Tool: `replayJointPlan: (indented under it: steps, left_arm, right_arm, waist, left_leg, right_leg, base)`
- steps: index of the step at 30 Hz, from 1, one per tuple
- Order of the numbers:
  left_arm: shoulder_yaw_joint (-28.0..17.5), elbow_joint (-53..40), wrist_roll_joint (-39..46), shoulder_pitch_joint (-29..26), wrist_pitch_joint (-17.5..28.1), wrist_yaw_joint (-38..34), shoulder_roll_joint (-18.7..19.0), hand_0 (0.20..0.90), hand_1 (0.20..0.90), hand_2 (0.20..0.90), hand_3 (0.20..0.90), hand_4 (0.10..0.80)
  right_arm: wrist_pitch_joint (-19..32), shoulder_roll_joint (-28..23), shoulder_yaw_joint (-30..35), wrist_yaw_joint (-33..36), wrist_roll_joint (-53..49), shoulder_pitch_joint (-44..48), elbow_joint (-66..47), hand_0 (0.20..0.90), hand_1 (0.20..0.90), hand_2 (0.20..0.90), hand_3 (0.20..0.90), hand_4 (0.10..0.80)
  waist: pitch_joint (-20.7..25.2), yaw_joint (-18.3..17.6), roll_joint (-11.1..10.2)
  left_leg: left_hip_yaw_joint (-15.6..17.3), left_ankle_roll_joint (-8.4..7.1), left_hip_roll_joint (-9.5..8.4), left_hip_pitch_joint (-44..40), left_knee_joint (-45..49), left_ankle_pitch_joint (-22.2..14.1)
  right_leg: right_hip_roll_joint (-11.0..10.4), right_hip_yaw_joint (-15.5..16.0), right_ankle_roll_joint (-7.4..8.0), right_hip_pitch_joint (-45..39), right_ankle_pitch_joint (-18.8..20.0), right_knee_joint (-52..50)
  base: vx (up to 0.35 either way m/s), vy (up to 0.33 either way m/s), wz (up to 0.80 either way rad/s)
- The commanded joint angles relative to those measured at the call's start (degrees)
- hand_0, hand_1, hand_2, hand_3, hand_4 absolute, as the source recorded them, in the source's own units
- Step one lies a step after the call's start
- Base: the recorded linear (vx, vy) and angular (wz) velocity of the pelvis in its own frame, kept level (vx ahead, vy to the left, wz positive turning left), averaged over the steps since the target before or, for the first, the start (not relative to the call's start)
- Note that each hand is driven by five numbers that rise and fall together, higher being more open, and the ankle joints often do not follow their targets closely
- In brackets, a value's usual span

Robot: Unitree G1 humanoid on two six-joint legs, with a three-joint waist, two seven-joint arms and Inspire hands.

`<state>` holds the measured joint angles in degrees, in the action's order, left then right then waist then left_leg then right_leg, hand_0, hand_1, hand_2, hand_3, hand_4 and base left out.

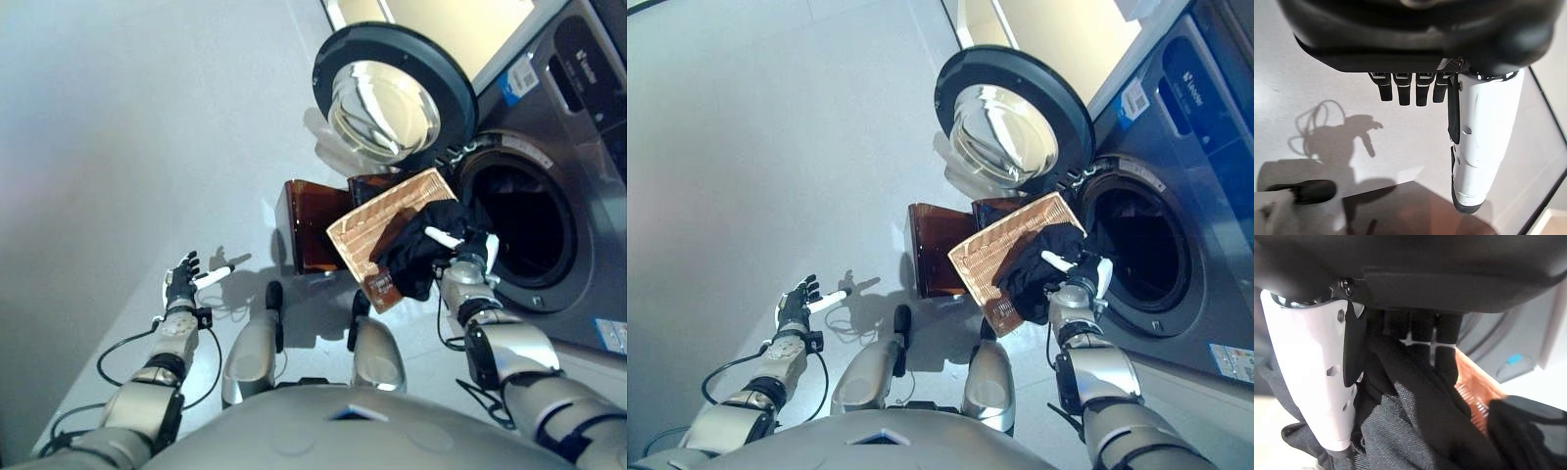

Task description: Pick up the clothes and place them into the washing machine

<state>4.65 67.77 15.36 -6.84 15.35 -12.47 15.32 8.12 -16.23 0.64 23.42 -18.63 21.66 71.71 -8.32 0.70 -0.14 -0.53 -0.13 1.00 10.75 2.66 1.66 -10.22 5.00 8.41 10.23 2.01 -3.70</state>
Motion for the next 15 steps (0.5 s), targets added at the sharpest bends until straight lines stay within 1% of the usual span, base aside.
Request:
replayJointPlan:
  steps: [1, 2, 3, 4, 5, 6, 7, 8, 11, 12, 14, 15]
  left_arm:
    - [-2.0, 2.5, -0.8, -1.6, 1.8, -0.6, 1.3, 0.9, 0.9, 0.9, 0.9, 0.8]
    - [-2.2, 2.7, -1.3, -1.0, 1.7, -0.7, 0.8, 0.9, 0.9, 0.9, 0.9, 0.8]
    - [-2.5, 3.1, -1.3, 0.0, 1.6, -0.6, 0.1, 0.9, 0.9, 0.9, 0.9, 0.8]
    - [-2.5, 3.1, -1.3, 0.1, 1.6, -0.6, 0.1, 0.9, 0.9, 0.9, 0.9, 0.8]
    - [-2.5, 3.2, -1.3, 1.1, 1.6, -0.5, -0.4, 0.9, 0.9, 0.9, 0.9, 0.8]
    - [-2.5, 3.2, -1.3, 1.2, 1.6, -0.5, -0.4, 0.9, 0.9, 0.9, 0.9, 0.8]
    - [-2.5, 3.0, -1.8, 2.3, 1.4, -0.2, -0.9, 0.9, 0.9, 0.9, 0.9, 0.8]
    - [-2.5, 3.0, -1.8, 2.4, 1.4, -0.2, -0.9, 0.9, 0.9, 0.9, 0.9, 0.8]
    - [-2.4, 2.7, -1.6, 3.6, 1.4, 0.3, -1.6, 0.9, 0.9, 0.9, 0.9, 0.8]
    - [-2.5, 2.5, -1.2, 3.6, 1.4, 0.5, -1.9, 0.9, 0.9, 0.9, 0.9, 0.8]
    - [-2.0, 1.8, -1.3, 4.3, 1.6, 0.4, -2.1, 0.9, 0.9, 0.9, 0.9, 0.8]
    - [-2.3, 1.4, -1.0, 4.7, 1.7, 0.5, -2.1, 0.9, 0.9, 0.9, 0.9, 0.8]
  right_arm:
    - [8.2, 0.3, 1.9, -1.5, -7.4, 0.3, -7.7, 0.2, 0.2, 0.2, 0.2, 0.3]
    - [8.8, 0.8, 2.8, -2.1, -9.0, -0.8, -7.7, 0.2, 0.2, 0.2, 0.2, 0.3]
    - [10.5, 2.5, 4.2, -3.8, -15.1, -2.7, -9.8, 0.2, 0.2, 0.2, 0.2, 0.3]
    - [10.5, 2.5, 4.1, -3.8, -15.2, -2.8, -9.8, 0.2, 0.2, 0.2, 0.2, 0.3]
    - [12.3, 3.7, 5.5, -6.0, -20.9, -4.4, -11.4, 0.2, 0.2, 0.2, 0.2, 0.3]
    - [12.3, 3.7, 5.5, -6.2, -21.0, -4.5, -11.4, 0.2, 0.2, 0.2, 0.2, 0.3]
    - [13.2, 5.2, 6.9, -7.8, -25.6, -6.6, -12.5, 0.2, 0.2, 0.2, 0.2, 0.3]
    - [13.3, 5.3, 6.9, -7.9, -25.7, -6.7, -12.5, 0.2, 0.2, 0.2, 0.2, 0.3]
    - [15.6, 7.9, 9.4, -10.8, -34.4, -9.1, -14.1, 0.2, 0.2, 0.2, 0.2, 0.3]
    - [15.6, 8.7, 9.9, -11.9, -36.6, -9.7, -14.4, 0.2, 0.2, 0.2, 0.2, 0.3]
    - [16.5, 9.7, 10.1, -11.9, -38.3, -10.5, -14.3, 0.2, 0.2, 0.2, 0.2, 0.3]
    - [16.2, 10.0, 10.3, -11.8, -38.5, -11.3, -14.0, 0.2, 0.2, 0.2, 0.2, 0.3]
  waist:
    - [2.5, 0.0, -0.4]
    - [3.2, -0.2, -0.6]
    - [4.4, -0.4, -0.9]
    - [4.4, -0.3, -0.9]
    - [5.4, -0.6, -1.2]
    - [5.3, -0.6, -1.2]
    - [6.1, -0.9, -1.4]
    - [6.0, -0.8, -1.4]
    - [7.1, -1.2, -1.6]
    - [7.3, -1.5, -1.5]
    - [7.8, -1.7, -1.3]
    - [7.8, -1.9, -1.2]
  left_leg:
    - [0.4, -2.7, -1.41, -1.8, -1.7, 0.2]
    - [0.7, -2.7, -1.24, -2.9, -2.4, 0.2]
    - [1.6, -2.83, -0.91, -5.2, -3.9, 0.4]
    - [1.6, -2.83, -0.91, -5.4, -4.0, 0.4]
    - [2.3, -2.75, -0.62, -7.6, -5.1, 0.4]
    - [2.4, -2.75, -0.6, -7.8, -5.3, 0.4]
    - [3.1, -2.66, -0.19, -9.3, -5.9, 0.4]
    - [3.2, -2.66, -0.18, -9.6, -6.1, 0.4]
    - [3.5, -2.49, -0.23, -11.7, -6.4, -0.2]
    - [3.7, -2.35, -0.27, -12.2, -6.4, -0.5]
    - [4.0, -1.97, -0.53, -13.6, -6.5, -1.0]
    - [4.5, -1.43, -0.63, -14.6, -6.2, -1.9]
  right_leg:
    - [1.0, -2.7, 0.52, -0.6, 4.7, 2.3]
    - [1.0, -2.9, 0.68, -1.5, 4.9, 3.0]
    - [0.9, -3.5, 0.96, -3.4, 5.3, 4.0]
    - [0.9, -3.5, 0.96, -3.5, 5.3, 4.1]
    - [1.1, -4.0, 1.04, -4.8, 5.2, 4.2]
    - [1.1, -4.1, 1.04, -4.9, 5.1, 4.2]
    - [1.3, -4.2, 1.1, -6.1, 4.8, 4.0]
    - [1.3, -4.3, 1.1, -6.2, 4.8, 4.0]
    - [1.6, -4.8, 1.15, -7.6, 4.1, 3.5]
    - [1.5, -5.0, 1.3, -7.9, 3.9, 3.4]
    - [1.4, -5.3, 1.41, -8.5, 3.4, 2.7]
    - [1.5, -5.7, 1.56, -8.4, 3.0, 1.3]
  base:
    - [0.126, 0.031, -0.17]
    - [0.145, 0.049, -0.32]
    - [0.103, 0.036, -0.28]
    - [0.114, 0.06, -0.3]
    - [0.062, 0.034, -0.17]
    - [0.112, 0.047, -0.21]
    - [0.055, 0.014, -0.16]
    - [0.07, 0.025, -0.27]
    - [0.053, 0.036, -0.19]
    - [0.06, 0.055, -0.24]
    - [0.058, 0.071, -0.14]
    - [0.048, 0.056, -0.09]
